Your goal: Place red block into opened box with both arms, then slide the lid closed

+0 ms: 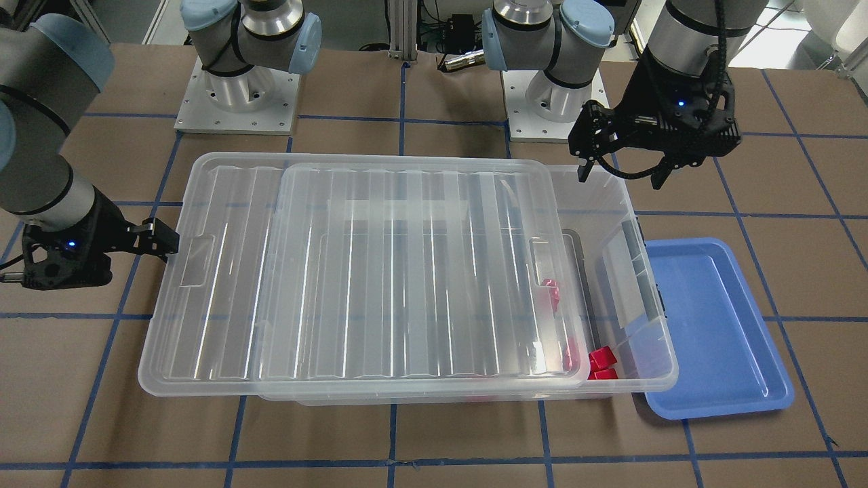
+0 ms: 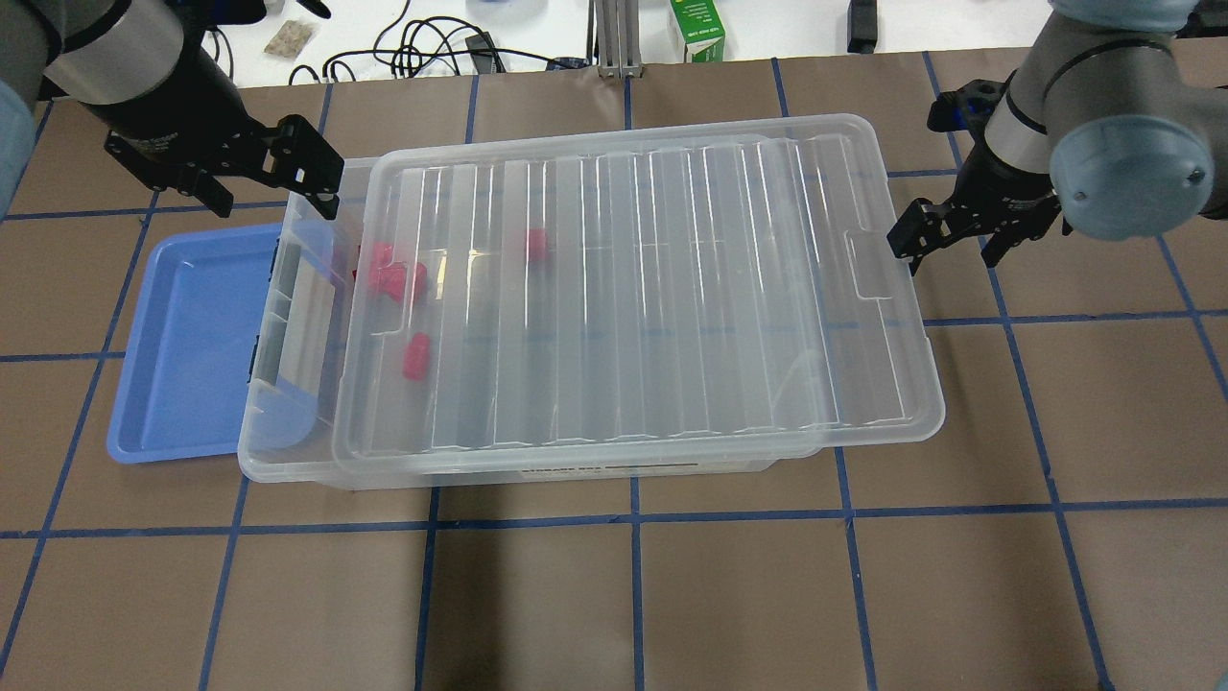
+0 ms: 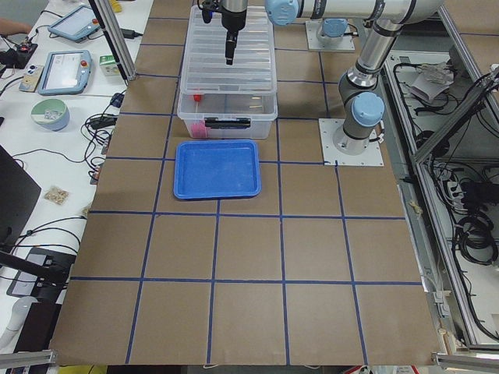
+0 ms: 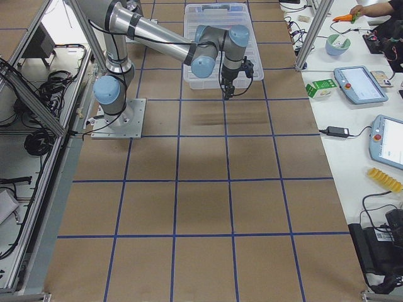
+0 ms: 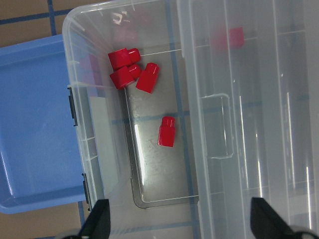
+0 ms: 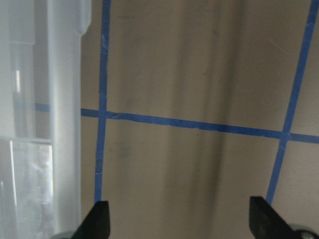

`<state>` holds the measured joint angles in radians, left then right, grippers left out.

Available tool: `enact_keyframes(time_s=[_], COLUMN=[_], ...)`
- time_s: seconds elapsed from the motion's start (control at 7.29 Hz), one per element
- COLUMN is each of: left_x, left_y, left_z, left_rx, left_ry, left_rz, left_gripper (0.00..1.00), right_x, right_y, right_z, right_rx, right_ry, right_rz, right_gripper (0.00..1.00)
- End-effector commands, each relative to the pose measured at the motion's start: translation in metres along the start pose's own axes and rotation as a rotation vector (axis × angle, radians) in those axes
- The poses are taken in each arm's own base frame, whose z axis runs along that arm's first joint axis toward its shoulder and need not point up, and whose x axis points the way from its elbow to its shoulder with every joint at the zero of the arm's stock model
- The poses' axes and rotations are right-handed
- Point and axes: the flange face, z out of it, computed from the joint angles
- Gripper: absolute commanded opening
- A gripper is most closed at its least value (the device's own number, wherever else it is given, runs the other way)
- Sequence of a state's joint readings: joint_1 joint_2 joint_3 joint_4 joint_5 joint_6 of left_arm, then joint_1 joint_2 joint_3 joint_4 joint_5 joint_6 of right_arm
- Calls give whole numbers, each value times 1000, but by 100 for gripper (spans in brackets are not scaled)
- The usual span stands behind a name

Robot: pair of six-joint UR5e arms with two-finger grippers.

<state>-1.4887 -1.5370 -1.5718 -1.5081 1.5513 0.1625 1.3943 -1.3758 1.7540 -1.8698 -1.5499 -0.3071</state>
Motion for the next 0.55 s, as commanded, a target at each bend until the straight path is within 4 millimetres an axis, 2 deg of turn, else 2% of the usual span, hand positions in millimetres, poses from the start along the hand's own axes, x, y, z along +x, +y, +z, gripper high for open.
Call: enact_keyframes(time_s=[0.0, 0.41], left_x=[-1, -1], left_y=[-1, 1], left_z=[1, 0], left_rx=[-1, -1], left_ry=[2, -3], left_rz=[-2, -1], left_gripper=[100, 100], right_x=[-28, -68], right_y=[-4, -8], right_z=[1, -1], right_rx=[12, 49], right_ry=[-3, 7], right_rz=[8, 24], right_gripper=[100, 100])
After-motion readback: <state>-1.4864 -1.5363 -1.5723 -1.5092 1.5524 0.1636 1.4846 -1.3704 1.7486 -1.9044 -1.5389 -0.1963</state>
